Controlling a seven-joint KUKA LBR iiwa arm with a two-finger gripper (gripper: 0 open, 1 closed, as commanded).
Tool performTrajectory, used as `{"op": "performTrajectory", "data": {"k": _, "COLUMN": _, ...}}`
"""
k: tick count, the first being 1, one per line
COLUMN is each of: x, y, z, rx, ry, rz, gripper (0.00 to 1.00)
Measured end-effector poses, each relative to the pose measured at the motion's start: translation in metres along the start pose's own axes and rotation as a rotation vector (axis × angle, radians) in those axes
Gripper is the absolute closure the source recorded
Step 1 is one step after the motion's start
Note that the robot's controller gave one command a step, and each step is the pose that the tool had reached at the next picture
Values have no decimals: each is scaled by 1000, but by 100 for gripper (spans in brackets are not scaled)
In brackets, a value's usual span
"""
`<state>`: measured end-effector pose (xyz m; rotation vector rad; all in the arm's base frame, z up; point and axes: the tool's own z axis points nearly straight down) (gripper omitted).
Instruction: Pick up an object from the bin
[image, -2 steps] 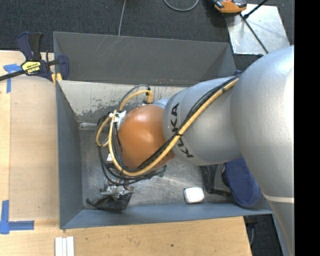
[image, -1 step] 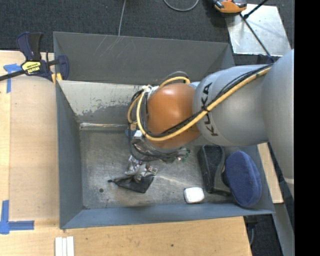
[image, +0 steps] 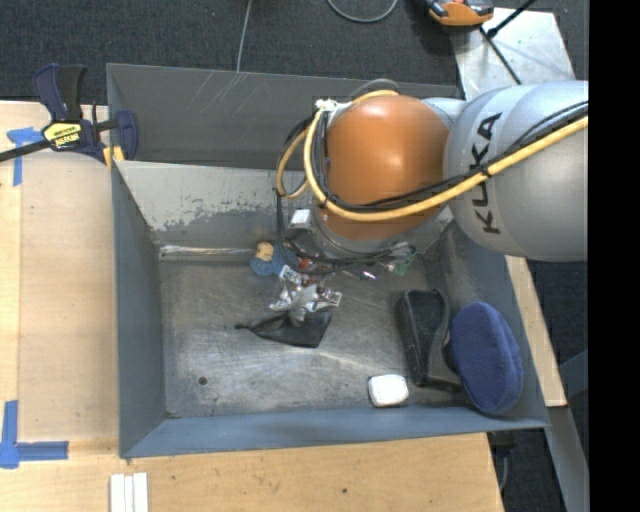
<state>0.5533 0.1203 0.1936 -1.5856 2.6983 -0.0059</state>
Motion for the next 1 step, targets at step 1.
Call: {"op": "performTrajectory", "data": {"k": 1, "x": -5, "y": 13, "z": -86, "rx": 0, "ry": -1, "rz": 21, "gripper": 100}}
